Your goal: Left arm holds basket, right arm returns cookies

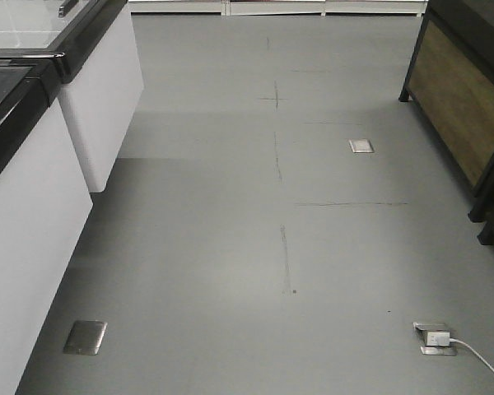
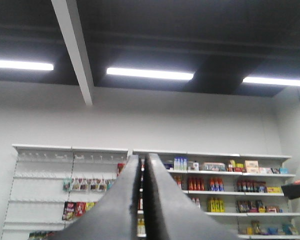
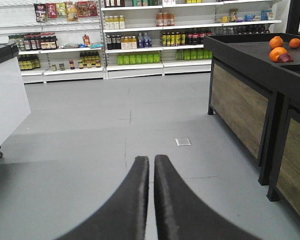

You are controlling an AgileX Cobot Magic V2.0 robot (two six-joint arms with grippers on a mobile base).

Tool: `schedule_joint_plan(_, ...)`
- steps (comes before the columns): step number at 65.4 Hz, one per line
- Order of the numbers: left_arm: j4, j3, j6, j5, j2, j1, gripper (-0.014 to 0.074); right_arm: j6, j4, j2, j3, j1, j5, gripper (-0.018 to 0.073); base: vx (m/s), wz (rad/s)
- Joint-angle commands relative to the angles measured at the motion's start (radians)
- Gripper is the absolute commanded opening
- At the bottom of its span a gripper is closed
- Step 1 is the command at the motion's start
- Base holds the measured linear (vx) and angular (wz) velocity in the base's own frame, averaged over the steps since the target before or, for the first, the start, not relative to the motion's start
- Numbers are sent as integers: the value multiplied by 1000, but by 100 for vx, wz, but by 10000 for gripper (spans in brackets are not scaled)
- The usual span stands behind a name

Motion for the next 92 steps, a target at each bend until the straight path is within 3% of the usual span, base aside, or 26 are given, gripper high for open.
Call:
schedule_joint_plan(1, -1, -148, 6, 34, 13, 2, -6, -5, -7, -12, 18, -6, -74, -6, 0, 0)
schedule_joint_plan(13, 5, -394, 7, 134, 116, 2, -6, -5, -7, -12, 18, -6, -74, -6, 0, 0)
schedule_joint_plan(27, 6, -673, 8, 400, 317, 2, -6, -5, -7, -12, 18, -6, -74, -6, 0, 0)
schedule_joint_plan(38, 4, -812, 124, 545, 492, 2, -6, -5, -7, -12, 18, -6, -74, -6, 0, 0)
schedule_joint_plan(46, 3, -840, 187, 536, 606, 2, -3, -5, -7, -12, 18, -6, -74, -6, 0, 0)
schedule_joint_plan(73, -58, -840, 179, 549, 911, 2, 29, -5, -7, -12, 18, -6, -74, -6, 0, 0)
schedule_joint_plan(84, -58, -840, 179, 563, 977, 2, 112, -5, -7, -12, 18, -6, -74, -6, 0, 0)
schedule_joint_plan(92, -58, -840, 179, 570, 993, 2, 221, -5, -7, -12, 18, -6, -74, -6, 0, 0)
